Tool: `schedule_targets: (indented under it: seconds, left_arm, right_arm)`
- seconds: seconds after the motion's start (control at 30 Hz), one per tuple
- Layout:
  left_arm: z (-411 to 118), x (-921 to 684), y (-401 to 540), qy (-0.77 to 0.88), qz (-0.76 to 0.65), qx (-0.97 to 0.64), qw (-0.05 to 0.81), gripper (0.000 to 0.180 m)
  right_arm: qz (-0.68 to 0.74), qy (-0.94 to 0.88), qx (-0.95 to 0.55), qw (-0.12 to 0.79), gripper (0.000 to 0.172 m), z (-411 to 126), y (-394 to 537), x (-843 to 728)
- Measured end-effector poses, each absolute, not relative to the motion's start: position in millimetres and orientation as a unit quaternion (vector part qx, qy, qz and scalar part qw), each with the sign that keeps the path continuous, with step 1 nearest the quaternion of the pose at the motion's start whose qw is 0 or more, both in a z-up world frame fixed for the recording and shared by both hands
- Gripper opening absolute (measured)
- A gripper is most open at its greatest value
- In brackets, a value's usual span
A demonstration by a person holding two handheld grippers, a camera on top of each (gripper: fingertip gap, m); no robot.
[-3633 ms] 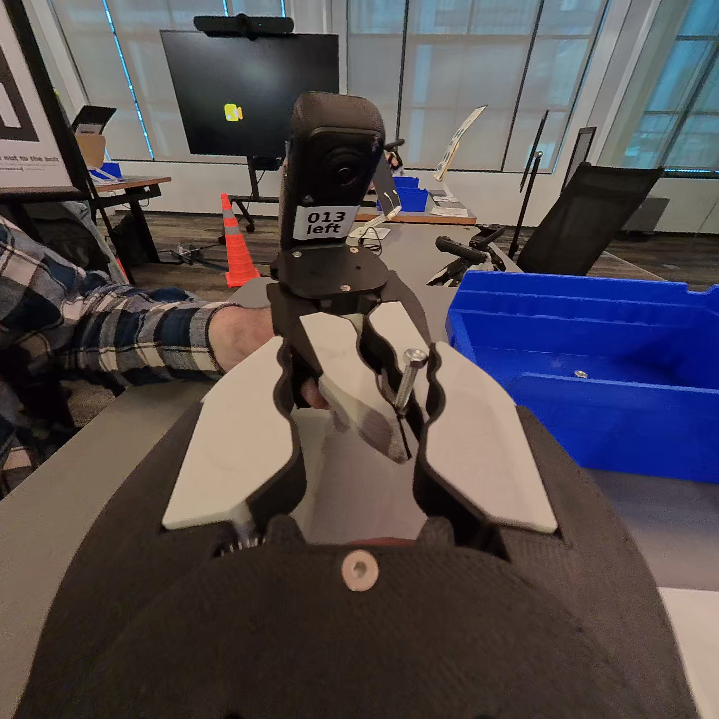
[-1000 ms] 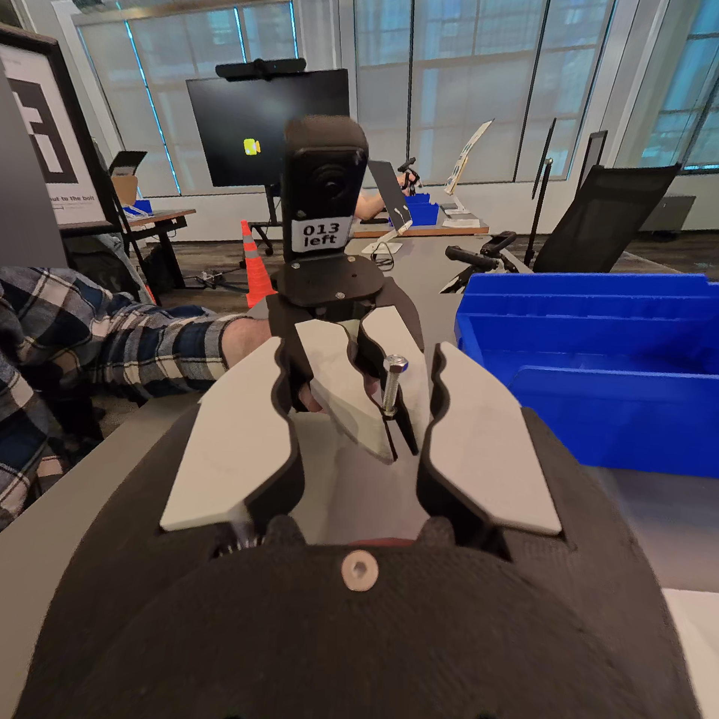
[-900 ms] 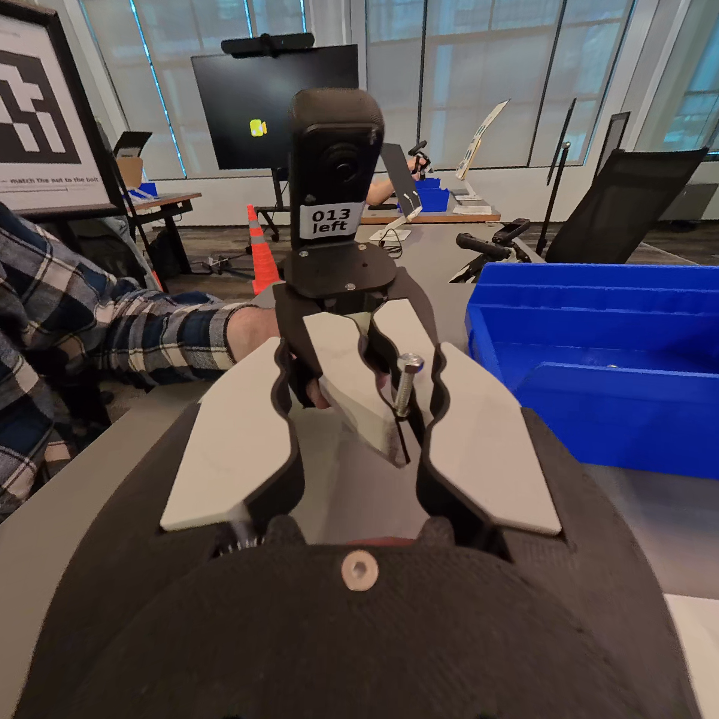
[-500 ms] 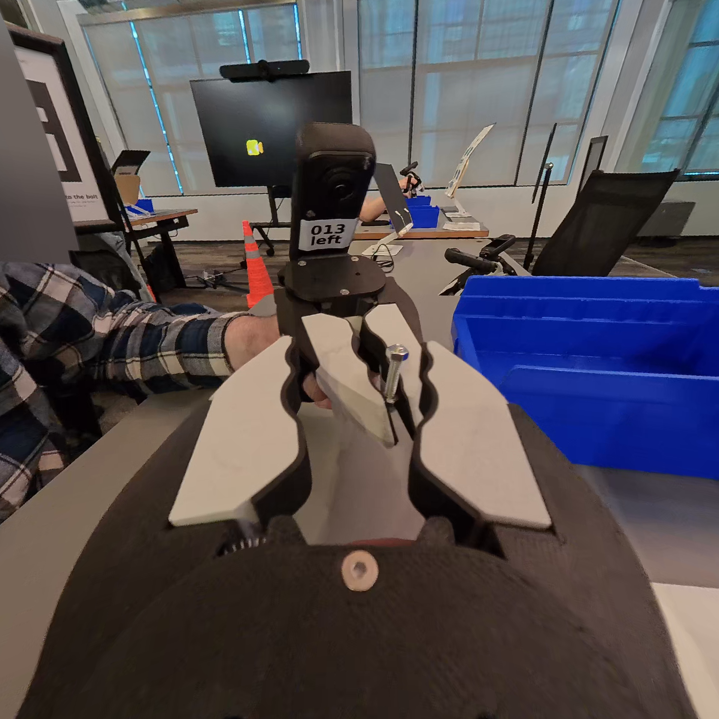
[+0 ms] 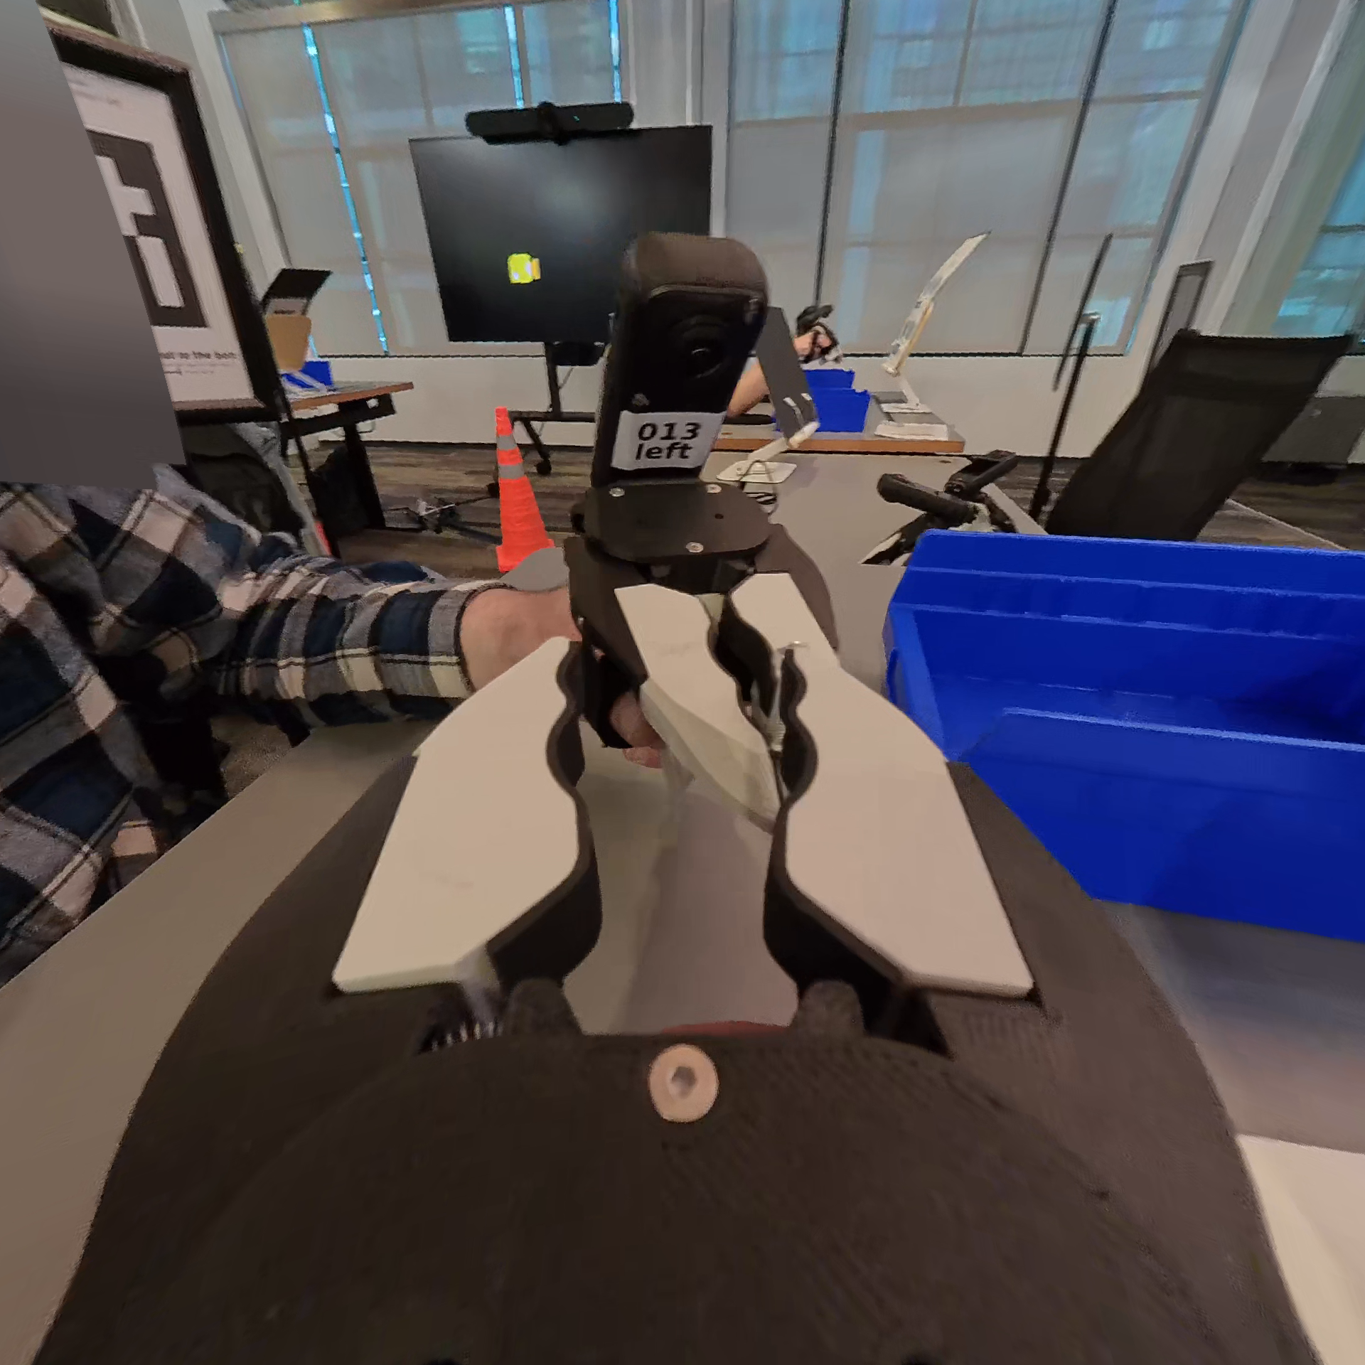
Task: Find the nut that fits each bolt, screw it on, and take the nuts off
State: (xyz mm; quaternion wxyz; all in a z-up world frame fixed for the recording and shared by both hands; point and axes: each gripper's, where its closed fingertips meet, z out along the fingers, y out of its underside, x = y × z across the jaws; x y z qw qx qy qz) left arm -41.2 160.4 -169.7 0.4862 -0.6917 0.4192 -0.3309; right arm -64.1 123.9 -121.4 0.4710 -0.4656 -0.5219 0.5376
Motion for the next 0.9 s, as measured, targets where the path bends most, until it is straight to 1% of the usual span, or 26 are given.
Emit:
schedule_targets:
  seconds: [0.07,0.23,0.37,0.47,0.5,0.53,0.6,0.7,0.8,0.9]
  left_arm:
    - [-169.9,-40.6,159.6,0.421,-0.333,-0.691,0.484,0.009]
    - [-173.3,-31.2,153.0,0.442,-0.327,-0.685,0.478,0.009]
    - [-173.4,-34.7,156.4,0.432,-0.328,-0.690,0.480,0.009]
    - [-169.2,-39.0,158.4,0.421,-0.336,-0.689,0.485,0.009]
    - [-169.1,-39.9,159.3,0.419,-0.336,-0.690,0.485,0.009]
    - [-169.8,-40.1,159.5,0.419,-0.336,-0.691,0.484,0.009]
    - [-170.4,-38.7,158.4,0.422,-0.337,-0.690,0.482,0.009]
    - [-173.2,-34.0,155.0,0.435,-0.330,-0.688,0.478,0.009]
    - [-175.3,-30.3,152.6,0.442,-0.327,-0.687,0.475,0.009]
    - [-174.4,-33.1,155.1,0.435,-0.327,-0.690,0.478,0.009]
  right_arm:
    - [0.531,-0.509,-0.479,0.480,0.068,-120.4,131.1,-64.3]
    - [0.520,-0.516,-0.495,0.467,0.080,-131.5,127.7,-74.7]
    - [0.515,-0.535,-0.484,0.464,0.074,-132.6,119.7,-77.0]
    - [0.516,-0.533,-0.475,0.472,0.059,-127.0,122.8,-70.4]
    - [0.523,-0.534,-0.470,0.470,0.049,-125.2,122.5,-67.5]
    - [0.527,-0.532,-0.467,0.469,0.048,-123.1,123.4,-65.3]
    - [0.521,-0.518,-0.478,0.481,0.063,-120.8,130.7,-64.4]
    - [0.509,-0.513,-0.493,0.484,0.070,-124.9,135.2,-68.0]
    - [0.510,-0.525,-0.492,0.471,0.071,-130.5,128.4,-73.7]
    - [0.507,-0.541,-0.486,0.463,0.068,-132.9,121.8,-76.0]
